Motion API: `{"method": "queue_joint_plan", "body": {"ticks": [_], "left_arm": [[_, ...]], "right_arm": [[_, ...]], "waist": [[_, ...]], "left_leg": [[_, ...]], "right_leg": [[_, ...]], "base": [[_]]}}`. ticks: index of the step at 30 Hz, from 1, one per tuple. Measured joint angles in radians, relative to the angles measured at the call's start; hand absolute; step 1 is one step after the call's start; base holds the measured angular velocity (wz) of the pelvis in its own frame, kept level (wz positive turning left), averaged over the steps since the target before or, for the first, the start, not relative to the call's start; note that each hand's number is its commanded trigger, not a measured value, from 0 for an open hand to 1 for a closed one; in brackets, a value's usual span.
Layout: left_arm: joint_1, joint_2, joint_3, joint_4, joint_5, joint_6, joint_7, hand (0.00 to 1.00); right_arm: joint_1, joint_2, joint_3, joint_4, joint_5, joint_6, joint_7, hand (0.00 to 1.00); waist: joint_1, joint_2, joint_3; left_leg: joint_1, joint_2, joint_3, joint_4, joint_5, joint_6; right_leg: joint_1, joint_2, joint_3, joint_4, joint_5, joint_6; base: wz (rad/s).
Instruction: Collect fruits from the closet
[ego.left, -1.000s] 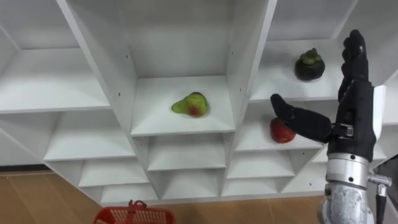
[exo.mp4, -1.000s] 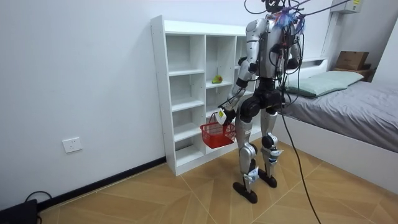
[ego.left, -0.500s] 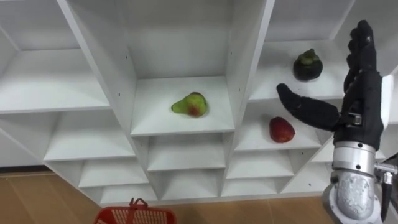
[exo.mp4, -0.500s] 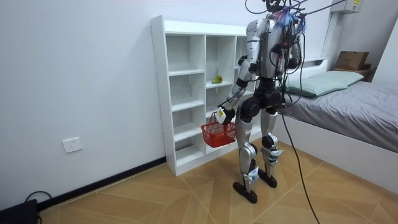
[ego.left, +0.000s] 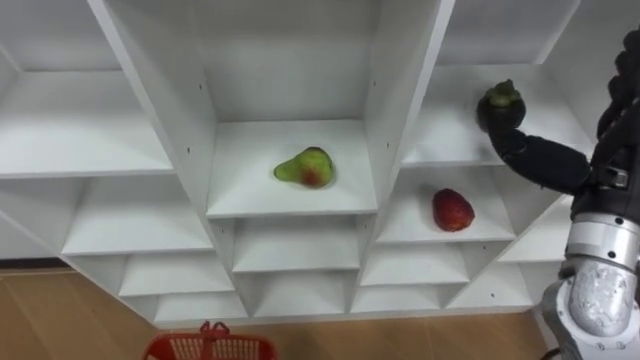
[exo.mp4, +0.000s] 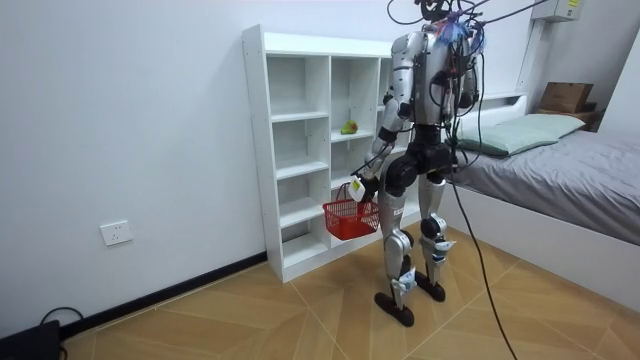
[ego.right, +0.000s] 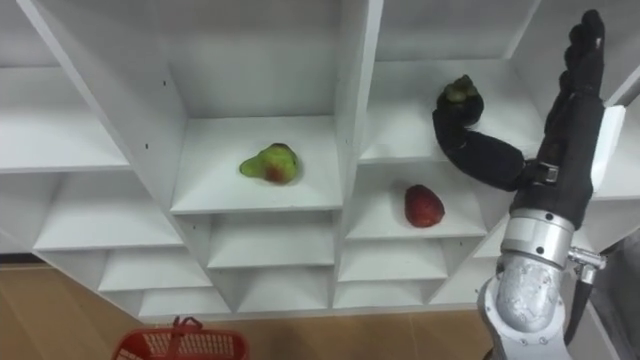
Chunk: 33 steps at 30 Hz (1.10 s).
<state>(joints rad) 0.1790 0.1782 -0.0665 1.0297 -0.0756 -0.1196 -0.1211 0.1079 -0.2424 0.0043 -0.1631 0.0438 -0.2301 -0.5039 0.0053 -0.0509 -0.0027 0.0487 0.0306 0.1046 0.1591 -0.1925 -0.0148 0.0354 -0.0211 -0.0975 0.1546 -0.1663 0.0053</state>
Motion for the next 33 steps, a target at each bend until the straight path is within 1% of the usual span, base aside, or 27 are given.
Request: {"method": "queue_joint_plan", "body": {"ticks": [2, 4, 13, 15, 22, 24, 29, 33], "left_arm": [[0.0, 0.0, 0.009, -0.002, 0.001, 0.006, 0.0, 1.0], [0.0, 0.0, 0.017, -0.002, 0.001, 0.009, 0.0, 1.0], [0.005, -0.001, 0.026, -0.019, 0.002, 0.013, 0.0, 1.0], [0.006, -0.001, 0.025, -0.021, 0.001, 0.013, -0.001, 1.0], [0.005, -0.006, 0.024, -0.021, 0.0, 0.026, 0.0, 1.0], [0.004, -0.006, 0.023, -0.021, 0.0, 0.027, 0.0, 1.0], [0.004, -0.004, 0.024, -0.021, 0.0, 0.027, -0.001, 1.0], [0.005, -0.004, 0.024, -0.02, -0.005, 0.035, -0.001, 1.0]], "right_arm": [[-0.019, 0.0, -0.002, 0.0, 0.017, 0.011, 0.011, 0.0], [-0.025, 0.0, -0.01, 0.0, 0.028, 0.014, 0.028, 0.0], [-0.032, 0.0, -0.013, 0.016, 0.03, 0.023, 0.084, 0.0], [-0.038, 0.0, -0.013, 0.039, 0.034, 0.035, 0.097, 0.0], [-0.061, 0.0, -0.014, 0.129, 0.034, 0.056, 0.123, 0.0], [-0.077, -0.001, -0.021, 0.172, 0.033, 0.058, 0.126, 0.0], [-0.103, -0.003, -0.027, 0.201, 0.038, 0.059, 0.131, 0.0], [-0.147, -0.023, -0.031, 0.266, 0.051, 0.063, 0.146, 0.0]], "waist": [[-0.001, -0.006, 0.0017], [0.0, -0.008, 0.003], [0.001, -0.003, 0.0046], [0.001, -0.002, 0.0051], [0.0, 0.006, 0.0054], [-0.002, 0.006, 0.0055], [-0.003, 0.003, 0.0057], [-0.003, -0.002, 0.0037]], "left_leg": [[-0.001, 0.0, 0.0, 0.0, 0.0, 0.0], [-0.004, 0.0, 0.0, 0.0, 0.0, 0.0], [-0.002, 0.002, -0.002, 0.0, 0.0, 0.0], [-0.004, 0.002, -0.002, 0.0, 0.0, 0.0], [-0.005, 0.002, -0.002, 0.002, 0.0, 0.0], [-0.006, 0.002, -0.003, 0.002, 0.0, 0.0], [-0.003, 0.001, -0.004, 0.003, 0.001, 0.001], [-0.002, 0.001, -0.01, 0.004, 0.001, 0.001]], "right_leg": [[0.0, 0.0, -0.004, 0.001, 0.001, -0.001], [0.0, -0.002, -0.01, 0.0, 0.001, -0.001], [-0.001, -0.001, -0.015, 0.012, 0.002, -0.002], [0.0, -0.002, -0.015, 0.013, 0.002, -0.002], [0.001, -0.002, -0.016, 0.014, 0.002, -0.002], [0.001, -0.002, -0.016, 0.013, 0.001, -0.001], [0.0, -0.003, -0.016, 0.012, 0.001, -0.001], [0.001, -0.004, -0.023, 0.014, 0.001, -0.001]], "base": [[0.05], [0.06], [0.0], [0.0], [0.0], [0.0], [0.0], [0.03]]}}
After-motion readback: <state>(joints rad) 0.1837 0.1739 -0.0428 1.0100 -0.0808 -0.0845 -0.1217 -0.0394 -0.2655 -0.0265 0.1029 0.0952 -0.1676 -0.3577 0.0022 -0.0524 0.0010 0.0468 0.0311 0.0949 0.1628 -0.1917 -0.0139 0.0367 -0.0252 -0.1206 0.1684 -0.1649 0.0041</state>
